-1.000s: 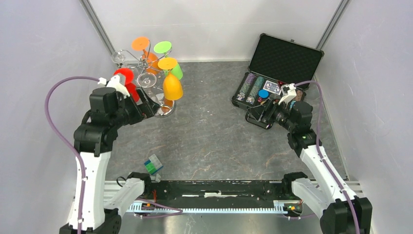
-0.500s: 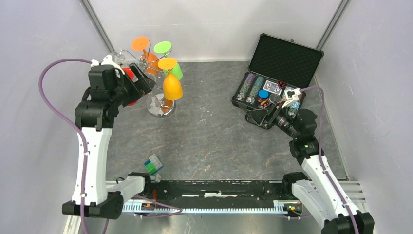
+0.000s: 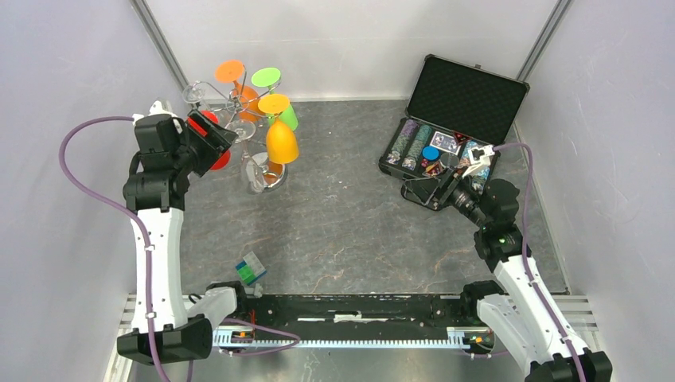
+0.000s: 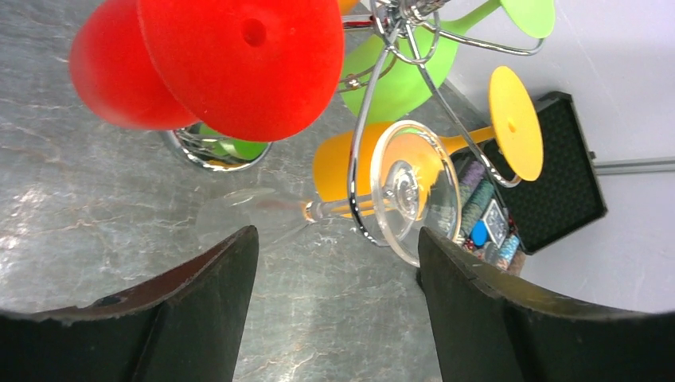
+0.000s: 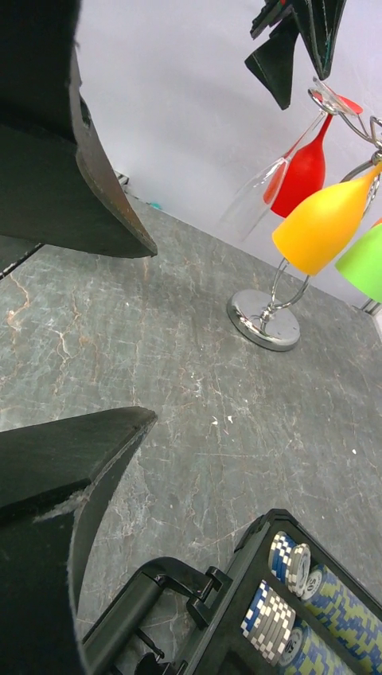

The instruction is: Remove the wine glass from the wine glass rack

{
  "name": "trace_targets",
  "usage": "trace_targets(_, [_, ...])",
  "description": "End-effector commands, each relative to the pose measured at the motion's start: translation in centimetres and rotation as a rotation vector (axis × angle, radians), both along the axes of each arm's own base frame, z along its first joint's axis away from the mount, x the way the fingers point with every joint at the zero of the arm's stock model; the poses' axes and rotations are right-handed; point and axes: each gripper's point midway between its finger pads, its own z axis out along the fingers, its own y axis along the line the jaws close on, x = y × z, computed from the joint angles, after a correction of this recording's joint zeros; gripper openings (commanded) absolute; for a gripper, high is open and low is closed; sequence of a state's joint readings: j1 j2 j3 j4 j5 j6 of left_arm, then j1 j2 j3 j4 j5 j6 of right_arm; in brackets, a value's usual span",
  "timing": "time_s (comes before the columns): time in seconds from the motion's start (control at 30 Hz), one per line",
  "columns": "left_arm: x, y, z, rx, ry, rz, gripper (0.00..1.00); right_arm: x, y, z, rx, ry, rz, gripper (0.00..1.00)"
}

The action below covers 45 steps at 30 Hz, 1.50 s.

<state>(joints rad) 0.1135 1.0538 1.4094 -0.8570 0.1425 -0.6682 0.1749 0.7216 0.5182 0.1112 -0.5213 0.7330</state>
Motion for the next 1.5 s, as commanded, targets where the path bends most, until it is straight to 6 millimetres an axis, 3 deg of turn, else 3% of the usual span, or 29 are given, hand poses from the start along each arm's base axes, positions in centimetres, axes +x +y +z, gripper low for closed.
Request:
trace_targets(0.0, [1.1, -1.0, 2.3, -0.076, -0.114, -0.052, 0.8, 0.5, -0.2, 0.7, 0.024, -0.015, -0.029, 0.73])
trace_targets(0.17, [1.4, -1.5, 2.8, -0.105, -0.135, -0.079, 0.79, 1.0, -0.2, 0.7, 0.025, -0.006, -0.034, 0.73])
trace_targets(0.3, [1.5, -2.0, 1.4, -0.148, -0.098, -0.091, 0.77, 1.4, -0.1, 0.1, 0.014, 0.01, -0.033, 0.73])
trace_targets(0.57, [1.5, -2.1, -0.3, -0.171, -0.071, -0.083, 0.63, 1.7, 0.1, -0.9, 0.009, 0.032, -0.026, 0.7])
trace_targets(0.8, [0.5, -0.7, -1.3, -0.123, -0.034, -0.007, 0.69, 1.7, 0.1, -1.3, 0.001, 0.036, -0.021, 0.7])
trace_targets(1.0, [0.1, -0.9, -0.2, -0.159, -0.061, 0.009, 0.7, 1.7, 0.1, -1.5, -0.003, 0.037, -0.018, 0.7])
trace_targets(1.13, [0.1, -1.8, 1.4, -0.257, -0.119, 0.003, 0.63, 1.7, 0.1, -1.5, -0.008, 0.033, -0.017, 0.7])
trace_targets(1.47, [1.0, -2.5, 2.2, -0.404, -0.161, 0.018, 0.41, 1.8, 0.1, -1.7, -0.022, 0.029, -0.01, 0.69])
